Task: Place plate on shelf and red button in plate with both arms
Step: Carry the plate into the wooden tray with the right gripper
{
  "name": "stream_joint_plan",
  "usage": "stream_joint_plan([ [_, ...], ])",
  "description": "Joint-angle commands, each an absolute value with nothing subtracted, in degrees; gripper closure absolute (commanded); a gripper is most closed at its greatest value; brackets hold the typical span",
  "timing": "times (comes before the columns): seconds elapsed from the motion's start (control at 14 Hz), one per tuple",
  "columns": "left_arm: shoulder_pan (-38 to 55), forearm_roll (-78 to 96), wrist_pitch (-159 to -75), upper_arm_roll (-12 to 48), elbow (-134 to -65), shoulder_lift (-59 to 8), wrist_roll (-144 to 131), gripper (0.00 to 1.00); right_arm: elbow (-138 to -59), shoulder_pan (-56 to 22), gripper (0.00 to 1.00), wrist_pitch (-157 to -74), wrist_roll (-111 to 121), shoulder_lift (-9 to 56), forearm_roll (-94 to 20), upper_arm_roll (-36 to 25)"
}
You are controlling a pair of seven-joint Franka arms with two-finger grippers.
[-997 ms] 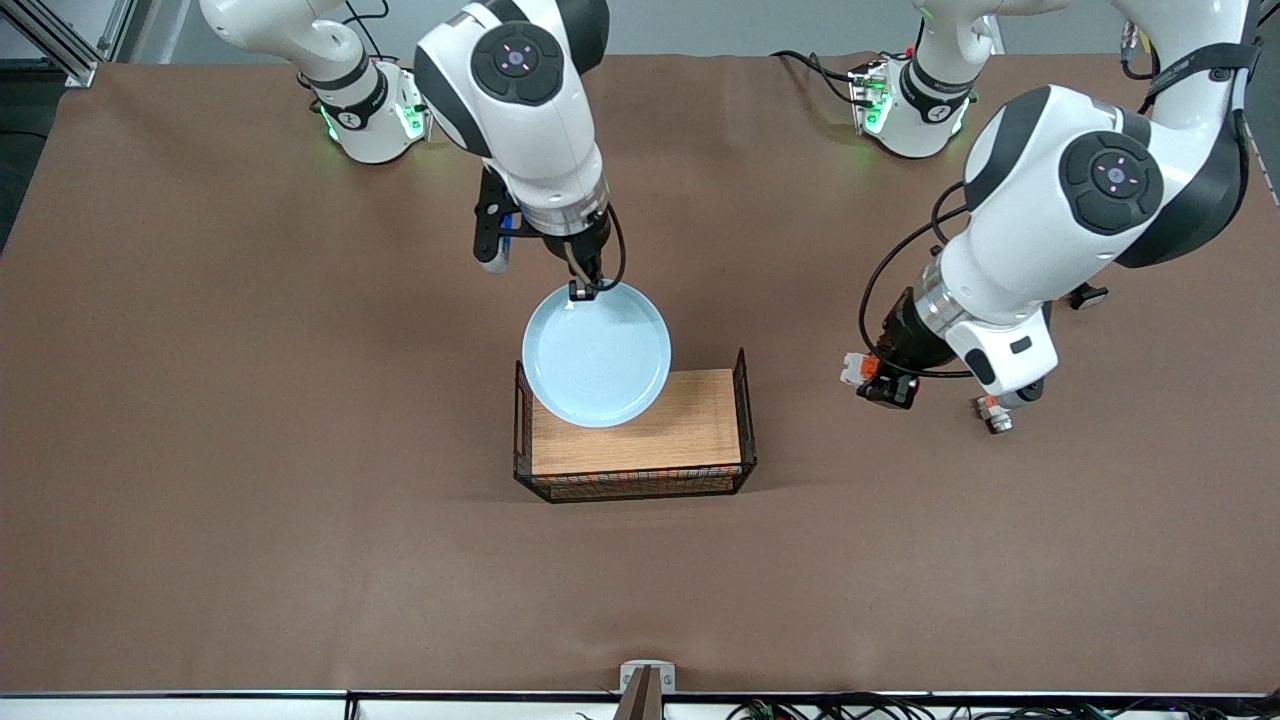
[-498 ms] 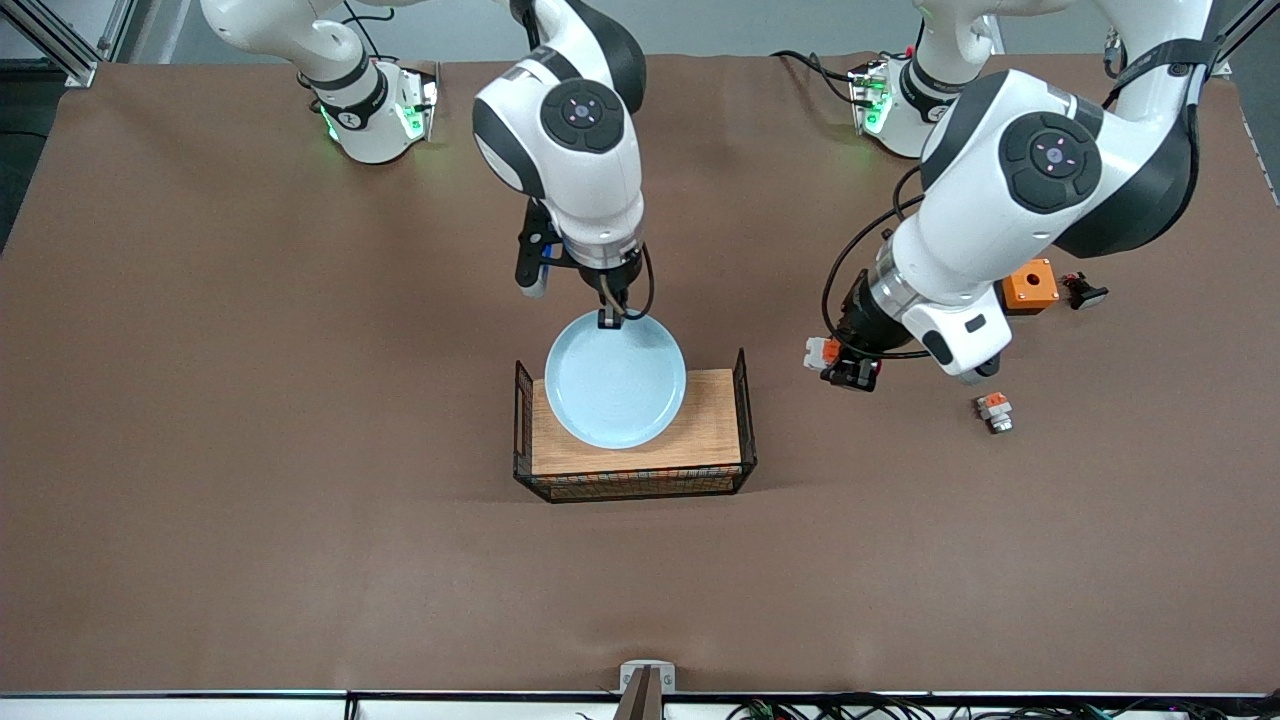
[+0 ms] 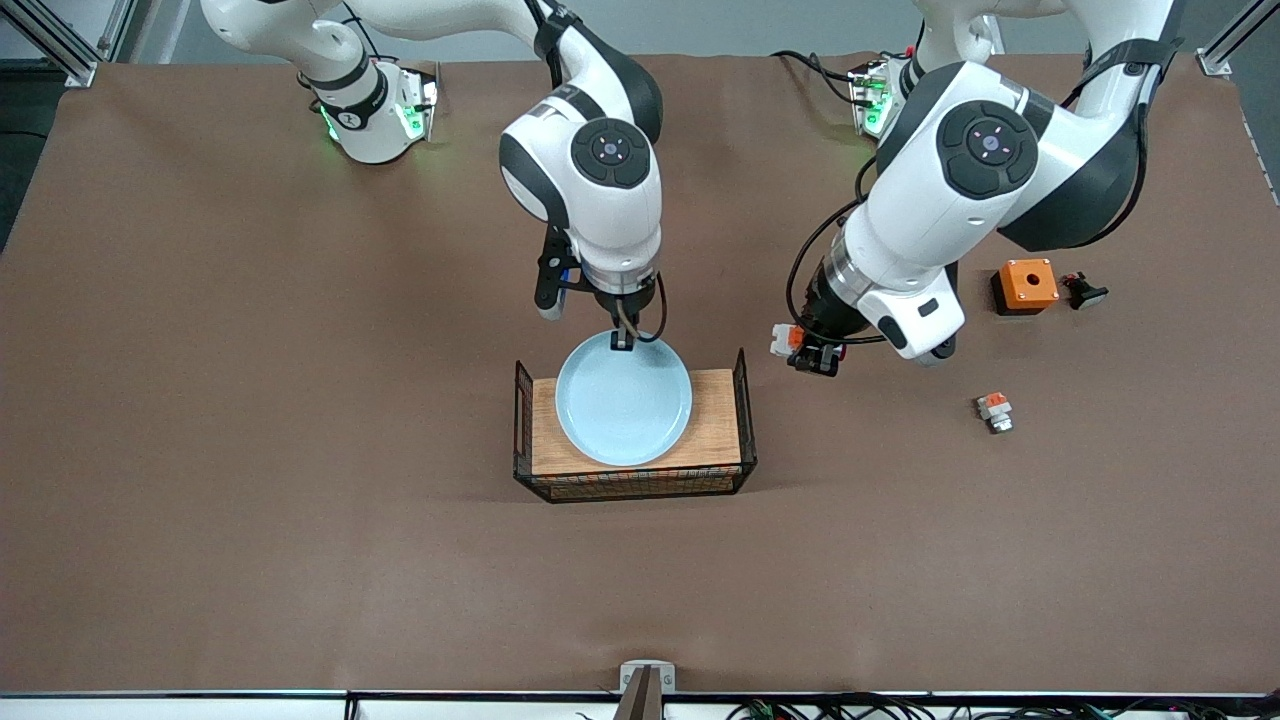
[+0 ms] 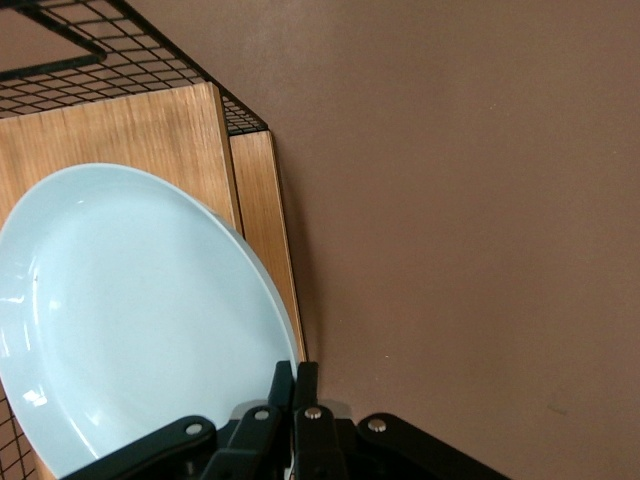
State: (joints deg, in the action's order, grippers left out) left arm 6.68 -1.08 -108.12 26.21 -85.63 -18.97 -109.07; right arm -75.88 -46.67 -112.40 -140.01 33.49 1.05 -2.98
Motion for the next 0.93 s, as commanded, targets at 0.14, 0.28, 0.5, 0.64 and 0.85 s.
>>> stream_joint_plan([
  [0.14, 6.5, -0.53, -107.93, 26.37, -84.99, -19.86, -109.6, 0.81, -73.74, -47.37, 0.97, -113.99, -141.68, 35.86, 3.86, -3.52],
  [0.28, 6.5, -0.53, -107.93, 26.37, -84.99, -20.04, -109.6, 0.81, -73.65, -47.37, 0.4, -114.08, -141.59, 36.04, 3.87, -3.52],
  [0.5, 6.15, -0.53, -107.93, 26.37, -84.99, -20.04, -109.51, 0.81, -72.52, -46.85, 0.0, -113.99, -141.68, 36.12, 3.87, -3.52],
  [0.64, 5.71, -0.53, -107.93, 26.28, -84.99, -19.95, -108.99, 0.81, -71.55, -46.5, 0.0, -113.91, -141.59, 36.04, 3.87, -3.52],
  [0.85, 5.63, -0.44, -107.93, 26.37, -85.08, -19.95, -108.81, 0.81, -71.02, -46.49, 0.0, -113.91, -141.59, 36.12, 3.78, -3.52],
])
